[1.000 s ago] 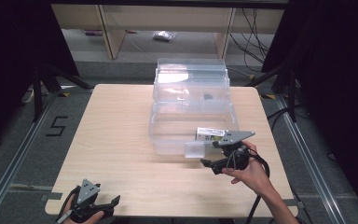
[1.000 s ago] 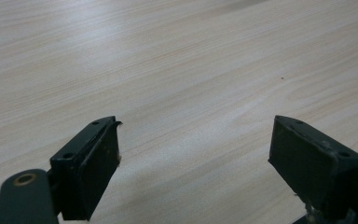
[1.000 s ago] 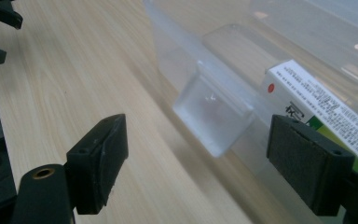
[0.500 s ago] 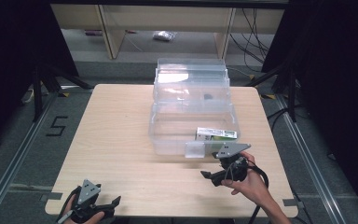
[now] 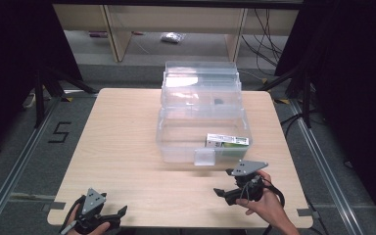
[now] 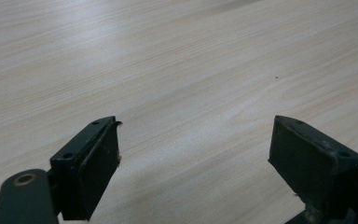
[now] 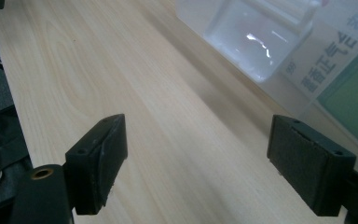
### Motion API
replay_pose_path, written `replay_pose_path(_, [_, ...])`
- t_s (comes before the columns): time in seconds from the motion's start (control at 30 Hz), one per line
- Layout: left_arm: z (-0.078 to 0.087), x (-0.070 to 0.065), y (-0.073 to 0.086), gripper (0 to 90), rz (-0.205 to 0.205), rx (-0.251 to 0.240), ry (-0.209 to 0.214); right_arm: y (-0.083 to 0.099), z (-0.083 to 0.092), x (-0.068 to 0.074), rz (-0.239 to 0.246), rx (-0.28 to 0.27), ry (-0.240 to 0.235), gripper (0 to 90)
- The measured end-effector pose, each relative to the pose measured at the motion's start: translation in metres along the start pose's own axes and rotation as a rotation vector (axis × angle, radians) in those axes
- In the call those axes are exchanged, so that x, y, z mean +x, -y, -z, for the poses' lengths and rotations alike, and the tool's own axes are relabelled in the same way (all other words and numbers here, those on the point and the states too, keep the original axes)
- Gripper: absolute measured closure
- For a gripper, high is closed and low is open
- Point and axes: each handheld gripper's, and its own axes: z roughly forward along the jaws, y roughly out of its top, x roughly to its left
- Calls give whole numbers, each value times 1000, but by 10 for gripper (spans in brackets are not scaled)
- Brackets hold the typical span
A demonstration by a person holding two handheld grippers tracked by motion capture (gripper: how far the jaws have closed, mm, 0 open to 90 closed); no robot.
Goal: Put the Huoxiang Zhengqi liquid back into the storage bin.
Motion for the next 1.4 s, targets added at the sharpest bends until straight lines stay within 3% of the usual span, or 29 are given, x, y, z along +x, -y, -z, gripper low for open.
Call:
replay_pose_path(0.03, [0, 0, 0, 153, 1, 0, 1, 2, 0, -1, 17, -6, 0, 207])
replay_pose_path(0.1, [-1, 0, 0, 153, 4, -9, 5, 6, 1, 1, -18, 17, -1, 203])
replay_pose_path(0.23, [0, 0, 0, 154, -6, 2, 5, 15, 0, 4, -33, 13, -1, 195])
replay_pose_path(0.27, [0, -1, 0, 153, -5, 2, 5, 16, 0, 3, -13, 8, -1, 194])
replay_pose_path(0.5, [0, -1, 0, 153, -6, 4, 4, 30, 6, 6, -52, -3, 0, 193])
replay_pose_path(0.63, [-1, -1, 0, 154, -13, 1, 15, 35, 8, 7, -42, 9, -9, 188])
replay_pose_path(0.67, [-1, -1, 0, 153, -11, -1, 13, 36, 9, 9, -72, 12, -17, 187])
replay_pose_path(0.73, [0, -1, -1, 153, -10, 8, 5, 38, 9, 8, -48, 6, -11, 181])
replay_pose_path(0.83, [-1, -1, 0, 154, -13, 1, 13, 41, 11, 10, -71, 13, -10, 174])
replay_pose_path(1.03, [-1, 0, 0, 153, -16, 3, 15, 46, 13, 13, -85, 33, 2, 173])
replay_pose_path(1.1, [-1, -1, 0, 153, -1, -9, 13, 48, 13, 13, -82, 43, -1, 173])
replay_pose_path(1.2, [-1, -1, 0, 154, -13, -1, 15, 51, 14, 14, -87, 53, -6, 174])
replay_pose_path(1.23, [-1, -1, 0, 153, -16, 3, 16, 52, 15, 16, -109, 64, 5, 174])
replay_pose_path(1.33, [-3, -3, 0, 153, 20, -24, 11, 54, 16, 18, -98, 67, 2, 174])
replay_pose_path(1.37, [-3, -2, 1, 153, -1, -12, -2, 55, 17, 21, -138, 75, 3, 174])
replay_pose_path(1.4, [-2, -1, 0, 153, -9, -6, 1, 57, 17, 21, -115, 73, 1, 174])
